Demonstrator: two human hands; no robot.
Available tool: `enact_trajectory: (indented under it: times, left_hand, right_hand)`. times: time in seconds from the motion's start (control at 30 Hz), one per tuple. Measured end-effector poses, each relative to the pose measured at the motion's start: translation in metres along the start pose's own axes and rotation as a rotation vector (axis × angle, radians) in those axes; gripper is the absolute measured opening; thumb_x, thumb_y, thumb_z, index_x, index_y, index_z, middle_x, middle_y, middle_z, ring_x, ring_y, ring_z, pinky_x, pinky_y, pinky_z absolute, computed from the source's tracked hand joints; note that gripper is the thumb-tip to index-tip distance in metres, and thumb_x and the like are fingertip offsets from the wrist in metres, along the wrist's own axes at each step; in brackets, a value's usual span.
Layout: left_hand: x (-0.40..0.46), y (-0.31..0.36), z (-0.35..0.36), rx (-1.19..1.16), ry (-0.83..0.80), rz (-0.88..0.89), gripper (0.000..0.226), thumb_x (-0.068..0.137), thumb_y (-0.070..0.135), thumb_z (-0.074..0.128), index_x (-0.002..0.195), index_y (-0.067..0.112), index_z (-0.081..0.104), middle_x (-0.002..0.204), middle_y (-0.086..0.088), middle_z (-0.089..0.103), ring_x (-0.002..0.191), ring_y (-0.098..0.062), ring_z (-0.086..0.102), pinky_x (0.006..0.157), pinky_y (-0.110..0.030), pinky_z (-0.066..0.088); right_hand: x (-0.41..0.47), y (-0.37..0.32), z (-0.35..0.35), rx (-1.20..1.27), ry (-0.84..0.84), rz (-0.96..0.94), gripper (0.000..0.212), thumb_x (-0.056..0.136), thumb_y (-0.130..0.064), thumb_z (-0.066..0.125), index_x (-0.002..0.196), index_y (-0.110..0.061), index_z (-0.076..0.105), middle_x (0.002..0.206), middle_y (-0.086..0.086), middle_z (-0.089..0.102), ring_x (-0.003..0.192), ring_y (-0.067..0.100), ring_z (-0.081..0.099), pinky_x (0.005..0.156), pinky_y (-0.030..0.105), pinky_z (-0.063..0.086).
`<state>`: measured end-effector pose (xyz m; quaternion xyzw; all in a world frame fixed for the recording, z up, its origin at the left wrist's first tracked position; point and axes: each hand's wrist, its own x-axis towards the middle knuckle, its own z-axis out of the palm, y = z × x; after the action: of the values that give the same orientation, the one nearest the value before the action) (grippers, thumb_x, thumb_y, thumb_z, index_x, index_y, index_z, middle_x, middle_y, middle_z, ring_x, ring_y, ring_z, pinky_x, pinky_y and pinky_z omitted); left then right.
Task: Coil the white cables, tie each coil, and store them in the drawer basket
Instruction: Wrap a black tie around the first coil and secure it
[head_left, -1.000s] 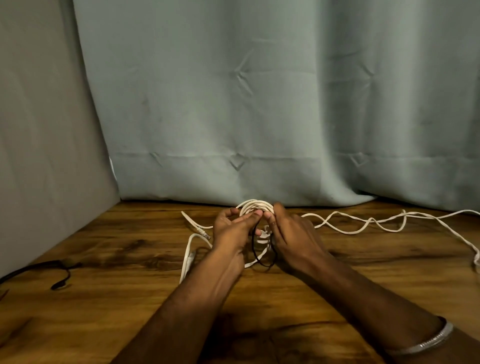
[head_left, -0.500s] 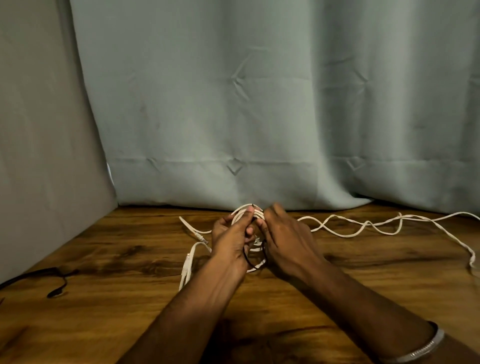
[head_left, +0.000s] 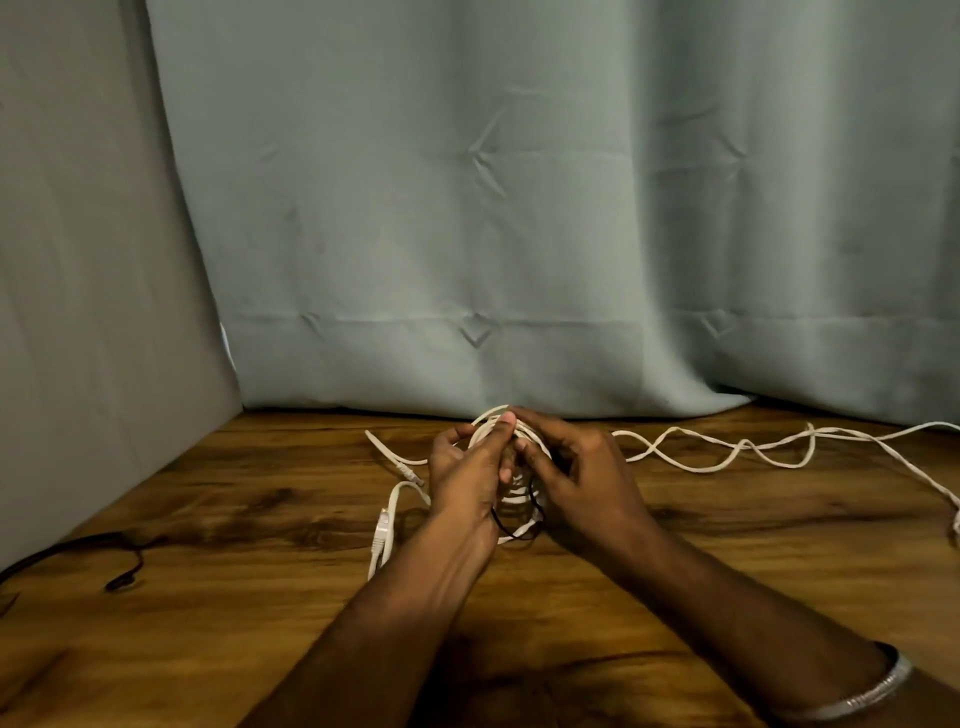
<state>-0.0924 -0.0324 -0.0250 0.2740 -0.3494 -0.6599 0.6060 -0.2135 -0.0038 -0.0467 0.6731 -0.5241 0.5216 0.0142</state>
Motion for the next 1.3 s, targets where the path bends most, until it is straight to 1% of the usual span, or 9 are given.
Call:
enact_trajectory:
  times: [0.27, 0.4, 0.53, 0.77, 0.83, 0.93, 1.07, 1.17, 1.3]
  left_hand:
    - [0.002, 0.009, -0.005, 0.214, -0.072, 0.027, 0.036, 0.089, 0.015, 0.074, 0.116, 0.002, 0.053, 0.051, -0.001, 0.06, 0.032, -0.008, 0.042, 0.039, -0.016, 0.038]
    - [-0.001, 0.017, -0.009, 0.602, -0.155, 0.22, 0.04, 0.084, 0.014, 0.079, 0.116, 0.013, 0.055, 0.077, -0.003, 0.077, 0.039, -0.014, 0.055, 0.044, -0.025, 0.046]
    - [0.001, 0.024, -0.015, 1.051, -0.163, 0.451, 0.029, 0.08, 0.039, 0.081, 0.1, 0.036, 0.06, 0.068, 0.007, 0.074, 0.063, -0.009, 0.072, 0.063, -0.04, 0.061]
    - [-0.023, 0.036, 0.001, 0.694, -0.346, 0.629, 0.01, 0.099, 0.019, 0.061, 0.1, 0.02, 0.071, 0.069, 0.002, 0.068, 0.068, -0.011, 0.066, 0.065, -0.031, 0.058]
    - [-0.02, 0.032, 0.0, 0.752, -0.343, 0.642, 0.017, 0.103, 0.021, 0.053, 0.105, 0.021, 0.07, 0.072, 0.006, 0.067, 0.065, -0.007, 0.063, 0.06, -0.026, 0.055]
    - [-0.01, 0.024, -0.005, 1.014, -0.252, 0.708, 0.026, 0.104, 0.029, 0.049, 0.127, 0.03, 0.063, 0.089, 0.007, 0.069, 0.081, -0.007, 0.065, 0.07, -0.029, 0.056]
    - [-0.002, 0.023, -0.012, 1.087, -0.166, 0.697, 0.023, 0.099, 0.026, 0.061, 0.117, 0.024, 0.074, 0.1, 0.005, 0.076, 0.088, -0.003, 0.068, 0.079, -0.022, 0.056]
    - [0.001, 0.024, -0.014, 1.076, -0.126, 0.664, 0.015, 0.093, 0.024, 0.069, 0.105, 0.024, 0.078, 0.091, 0.01, 0.077, 0.077, 0.011, 0.065, 0.066, -0.005, 0.048]
    - [0.001, 0.025, -0.013, 1.021, -0.115, 0.621, 0.006, 0.088, 0.025, 0.074, 0.093, 0.026, 0.077, 0.06, 0.016, 0.067, 0.06, 0.007, 0.064, 0.055, -0.01, 0.046]
  right_hand:
    - [0.002, 0.001, -0.001, 0.161, 0.004, 0.025, 0.033, 0.101, -0.035, 0.063, 0.132, -0.032, 0.07, 0.123, -0.017, 0.074, 0.117, 0.003, 0.069, 0.098, 0.045, 0.058]
    - [0.007, 0.007, -0.006, 0.25, 0.071, 0.105, 0.032, 0.097, -0.032, 0.066, 0.128, -0.027, 0.073, 0.119, -0.012, 0.077, 0.113, 0.007, 0.071, 0.098, 0.048, 0.058]
    - [0.013, 0.02, -0.019, 0.256, 0.147, 0.158, 0.029, 0.1, -0.021, 0.067, 0.128, -0.02, 0.073, 0.117, -0.01, 0.077, 0.108, 0.004, 0.072, 0.097, 0.044, 0.059]
    - [0.015, 0.021, -0.025, 0.263, 0.156, 0.146, 0.026, 0.1, -0.018, 0.067, 0.121, -0.034, 0.071, 0.107, -0.017, 0.077, 0.102, -0.004, 0.071, 0.087, 0.022, 0.056]
    - [0.013, 0.02, -0.022, 0.285, 0.131, 0.156, 0.025, 0.101, -0.02, 0.066, 0.123, -0.029, 0.075, 0.11, -0.013, 0.078, 0.105, 0.002, 0.073, 0.093, 0.031, 0.059]
    - [0.011, 0.017, -0.016, 0.287, 0.049, 0.166, 0.03, 0.102, -0.023, 0.065, 0.132, -0.024, 0.071, 0.121, -0.012, 0.076, 0.114, 0.006, 0.071, 0.1, 0.042, 0.058]
    - [0.007, 0.01, -0.016, 0.141, -0.013, 0.055, 0.031, 0.101, -0.02, 0.065, 0.13, -0.03, 0.071, 0.119, -0.024, 0.072, 0.112, -0.009, 0.066, 0.097, 0.023, 0.054]
    - [0.006, 0.008, -0.018, 0.04, -0.024, 0.002, 0.032, 0.101, -0.023, 0.065, 0.129, -0.036, 0.071, 0.113, -0.032, 0.069, 0.107, -0.013, 0.066, 0.089, 0.017, 0.053]
    - [0.005, 0.004, -0.018, -0.09, -0.072, -0.071, 0.039, 0.098, -0.034, 0.058, 0.136, -0.04, 0.062, 0.107, -0.015, 0.078, 0.094, -0.001, 0.07, 0.078, 0.033, 0.057]
